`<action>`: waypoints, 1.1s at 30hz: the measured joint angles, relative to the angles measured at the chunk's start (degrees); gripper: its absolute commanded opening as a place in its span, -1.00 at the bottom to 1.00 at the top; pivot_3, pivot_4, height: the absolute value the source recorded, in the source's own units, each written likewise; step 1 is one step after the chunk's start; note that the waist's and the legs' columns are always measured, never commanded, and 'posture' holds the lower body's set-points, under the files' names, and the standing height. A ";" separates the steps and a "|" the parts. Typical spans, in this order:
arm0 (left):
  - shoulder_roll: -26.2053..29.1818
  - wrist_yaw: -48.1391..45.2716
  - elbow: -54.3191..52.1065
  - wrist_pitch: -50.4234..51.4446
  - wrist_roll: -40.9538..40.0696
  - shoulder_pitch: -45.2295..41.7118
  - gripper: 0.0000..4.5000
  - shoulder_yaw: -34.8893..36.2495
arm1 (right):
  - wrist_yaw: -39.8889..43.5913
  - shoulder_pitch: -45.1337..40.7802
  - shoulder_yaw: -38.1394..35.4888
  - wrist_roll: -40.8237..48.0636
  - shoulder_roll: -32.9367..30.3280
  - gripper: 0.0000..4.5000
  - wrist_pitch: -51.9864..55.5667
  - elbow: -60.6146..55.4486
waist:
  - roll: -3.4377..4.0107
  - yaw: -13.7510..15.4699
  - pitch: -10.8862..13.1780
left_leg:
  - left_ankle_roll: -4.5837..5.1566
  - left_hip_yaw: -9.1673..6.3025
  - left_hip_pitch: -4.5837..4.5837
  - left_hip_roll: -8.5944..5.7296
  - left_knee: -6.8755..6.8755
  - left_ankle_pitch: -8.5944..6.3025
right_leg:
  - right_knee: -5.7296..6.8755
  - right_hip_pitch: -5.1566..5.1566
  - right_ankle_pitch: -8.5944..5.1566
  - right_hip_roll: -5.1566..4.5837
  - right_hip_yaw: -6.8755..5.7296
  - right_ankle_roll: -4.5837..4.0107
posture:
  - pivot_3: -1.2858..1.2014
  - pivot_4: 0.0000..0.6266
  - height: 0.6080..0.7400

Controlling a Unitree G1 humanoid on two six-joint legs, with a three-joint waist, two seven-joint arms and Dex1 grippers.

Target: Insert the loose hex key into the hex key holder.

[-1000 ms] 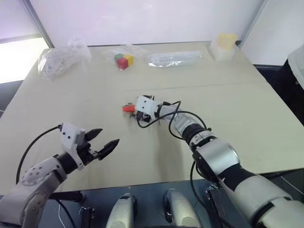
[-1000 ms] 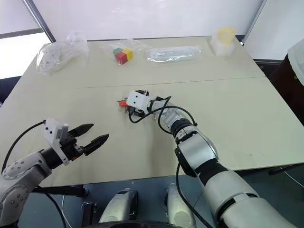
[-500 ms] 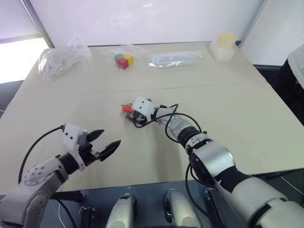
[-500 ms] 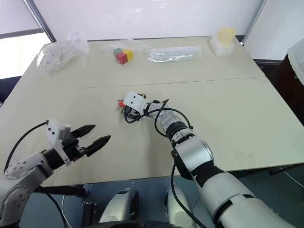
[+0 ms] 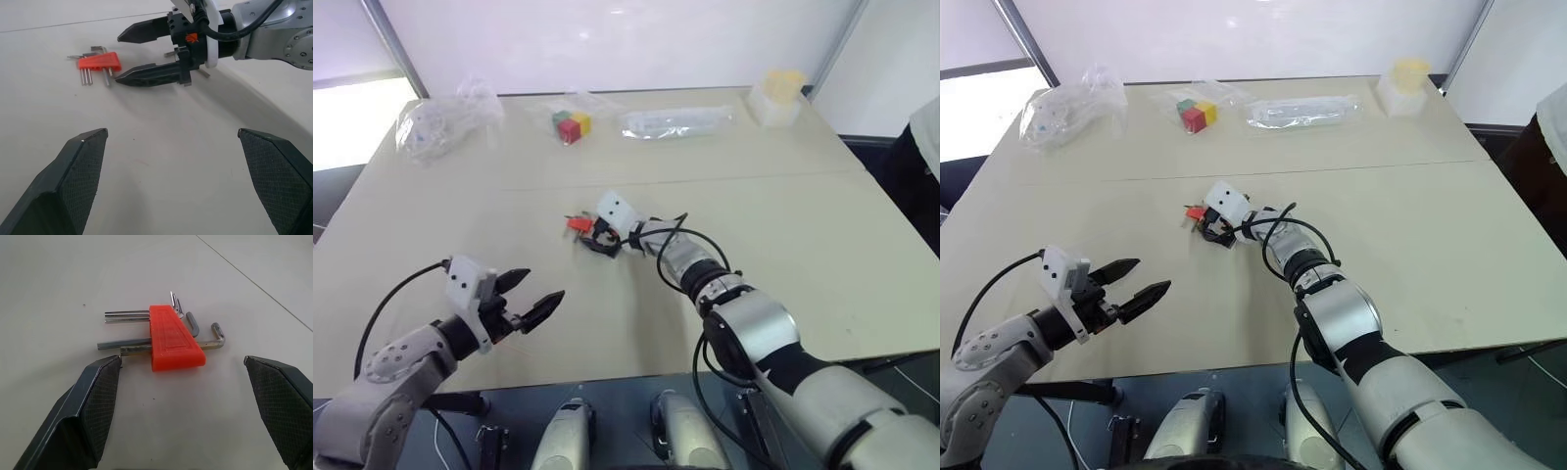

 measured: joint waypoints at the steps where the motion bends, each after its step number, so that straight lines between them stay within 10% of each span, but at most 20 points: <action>1: 0.00 0.05 -0.06 0.00 0.00 0.02 0.99 0.00 | 0.40 0.03 -0.06 0.16 0.03 0.85 0.16 0.00 | 0.00 -0.02 0.00 | 0.00 0.00 0.00 0.00 0.00 0.00 | 0.00 0.00 0.00 0.00 0.00 0.00 | 0.03 -0.52 1.00; 18: 0.01 0.81 -0.52 0.02 0.00 -0.12 0.99 -0.07 | 1.36 0.09 0.00 0.08 0.82 0.85 0.23 -0.11 | 0.00 -0.20 0.00 | 0.00 0.01 0.03 0.01 -0.04 0.00 | 0.00 0.00 0.00 0.03 0.00 0.00 | 0.03 -0.52 1.00; 25: 0.01 1.21 -0.94 0.02 -0.01 -0.13 1.00 -0.15 | 1.22 0.60 0.40 -0.12 2.44 -0.57 0.15 -0.10 | 0.00 -0.55 0.00 | 0.00 0.00 0.05 0.03 -0.01 0.00 | 0.02 0.00 0.03 0.05 0.00 -0.05 | 0.03 -0.52 1.00; 33: 0.01 1.77 -0.95 0.02 -0.01 -0.11 1.00 -0.22 | 0.44 0.60 0.48 -0.40 3.07 -0.57 0.27 -0.11 | 0.00 -0.96 0.00 | -0.01 -0.02 0.05 0.03 -0.01 0.01 | 0.02 0.01 0.03 0.05 0.00 -0.08 | 0.03 -0.52 1.00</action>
